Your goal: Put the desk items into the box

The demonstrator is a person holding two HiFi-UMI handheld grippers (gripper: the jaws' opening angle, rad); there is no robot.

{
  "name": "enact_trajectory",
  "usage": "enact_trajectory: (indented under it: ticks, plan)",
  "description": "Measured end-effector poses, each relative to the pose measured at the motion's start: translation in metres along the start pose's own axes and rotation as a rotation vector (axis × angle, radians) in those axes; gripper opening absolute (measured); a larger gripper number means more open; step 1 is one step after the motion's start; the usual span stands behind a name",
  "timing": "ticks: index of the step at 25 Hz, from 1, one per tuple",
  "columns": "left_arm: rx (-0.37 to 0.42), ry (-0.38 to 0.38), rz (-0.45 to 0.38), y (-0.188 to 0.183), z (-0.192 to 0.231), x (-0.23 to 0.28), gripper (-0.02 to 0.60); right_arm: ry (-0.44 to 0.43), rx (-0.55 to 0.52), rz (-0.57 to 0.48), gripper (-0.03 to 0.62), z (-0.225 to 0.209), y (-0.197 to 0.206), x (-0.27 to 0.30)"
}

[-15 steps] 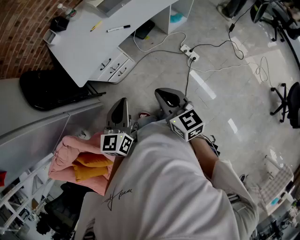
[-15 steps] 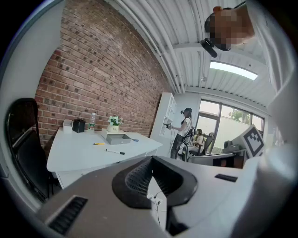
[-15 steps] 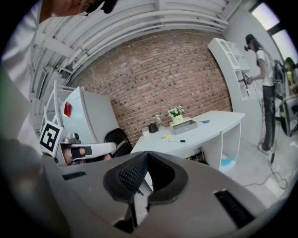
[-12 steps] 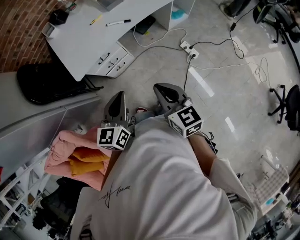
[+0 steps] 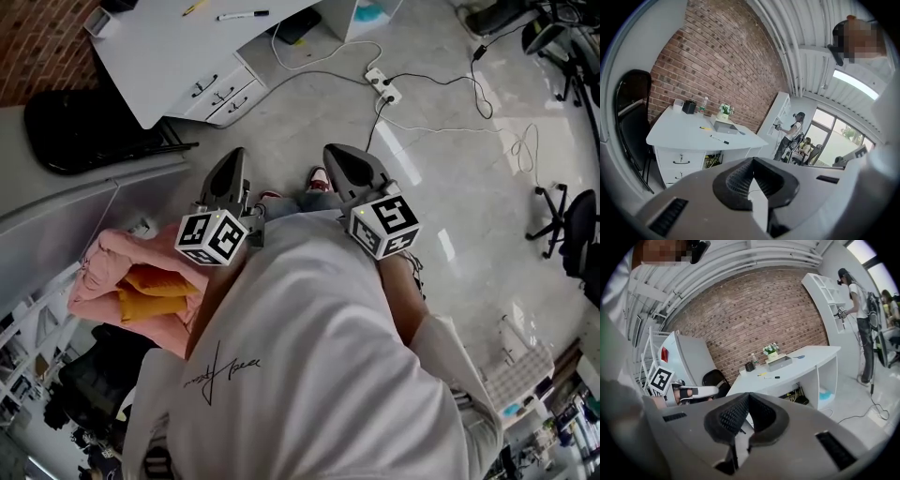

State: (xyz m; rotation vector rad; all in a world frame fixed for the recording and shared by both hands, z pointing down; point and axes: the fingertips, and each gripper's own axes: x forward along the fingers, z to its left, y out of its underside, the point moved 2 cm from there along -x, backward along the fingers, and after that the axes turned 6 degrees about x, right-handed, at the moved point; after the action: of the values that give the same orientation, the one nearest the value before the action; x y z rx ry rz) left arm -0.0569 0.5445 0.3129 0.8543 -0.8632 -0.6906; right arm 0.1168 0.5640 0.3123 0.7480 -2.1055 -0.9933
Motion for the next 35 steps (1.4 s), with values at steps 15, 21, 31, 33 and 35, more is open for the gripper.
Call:
enact_trajectory:
  ticks: [15, 21, 31, 33, 35]
  plan:
    - [0.065, -0.043, -0.02, -0.004, -0.01, 0.004, 0.006, 0.006, 0.01, 0.037, 0.026, -0.031, 0.015, -0.009]
    - [0.075, -0.038, -0.031, -0.017, -0.008, 0.028, 0.006, 0.027, 0.013, 0.048, 0.027, -0.049, 0.009, -0.005]
    - [0.066, -0.009, -0.027, -0.041, 0.003, 0.073, 0.005, 0.03, -0.001, 0.069, 0.027, -0.072, -0.02, 0.034]
    - [0.06, -0.015, -0.026, -0.048, 0.011, 0.08, 0.006, 0.029, -0.007, 0.074, 0.028, -0.074, -0.026, 0.045]
    - [0.052, -0.018, -0.022, -0.054, 0.019, 0.089, 0.006, 0.024, -0.007, 0.077, 0.027, -0.077, -0.033, 0.057]
